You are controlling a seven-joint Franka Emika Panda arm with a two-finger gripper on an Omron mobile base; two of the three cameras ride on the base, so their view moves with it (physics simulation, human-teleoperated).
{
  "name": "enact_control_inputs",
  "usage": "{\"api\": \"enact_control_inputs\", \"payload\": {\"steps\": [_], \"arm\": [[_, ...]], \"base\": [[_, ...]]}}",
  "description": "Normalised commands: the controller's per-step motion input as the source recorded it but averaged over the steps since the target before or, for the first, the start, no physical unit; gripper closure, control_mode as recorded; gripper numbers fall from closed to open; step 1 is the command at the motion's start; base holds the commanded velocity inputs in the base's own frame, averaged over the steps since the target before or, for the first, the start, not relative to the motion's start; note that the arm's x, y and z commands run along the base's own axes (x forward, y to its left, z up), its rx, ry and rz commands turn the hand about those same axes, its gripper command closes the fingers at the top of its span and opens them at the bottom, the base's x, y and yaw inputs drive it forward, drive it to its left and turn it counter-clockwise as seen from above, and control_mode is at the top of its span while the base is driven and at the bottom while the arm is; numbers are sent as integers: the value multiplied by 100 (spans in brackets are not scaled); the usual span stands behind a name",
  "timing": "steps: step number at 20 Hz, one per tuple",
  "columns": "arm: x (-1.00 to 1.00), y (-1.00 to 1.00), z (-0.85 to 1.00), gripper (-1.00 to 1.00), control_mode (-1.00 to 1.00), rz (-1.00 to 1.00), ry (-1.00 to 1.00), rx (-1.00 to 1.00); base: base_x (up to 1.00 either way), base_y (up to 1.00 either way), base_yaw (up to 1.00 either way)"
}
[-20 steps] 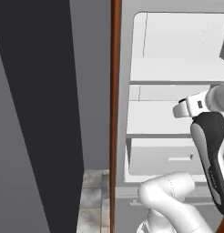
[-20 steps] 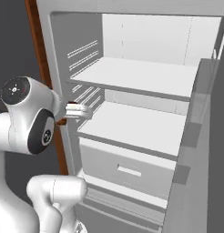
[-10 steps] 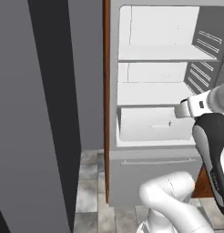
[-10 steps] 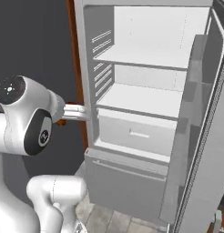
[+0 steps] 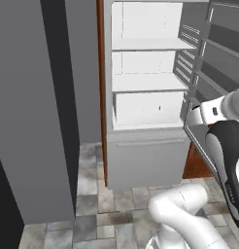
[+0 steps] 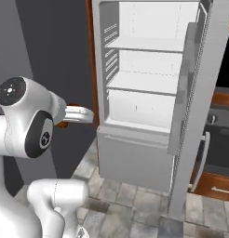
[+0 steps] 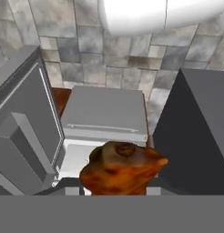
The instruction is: Gather the bell pepper and corn from the fridge and place them on a tray on the dining counter. Then gather the chicken drumsticks from the fridge and place them on the other tray.
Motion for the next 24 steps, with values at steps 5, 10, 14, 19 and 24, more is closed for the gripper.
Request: {"api": "enact_control_inputs", "payload": {"steps": [5,10,14,19,24], "arm": [[0,0,0,100,100,0,0,0],[0,0,0,100,100,0,0,0],[0,0,0,100,100,0,0,0],[0,0,0,100,100,0,0,0],[0,0,0,100,100,0,0,0]], "base": [[-100,4,-25],[-100,1,-24],[-100,6,-23],[-100,16,-22],[-100,30,-25]]}}
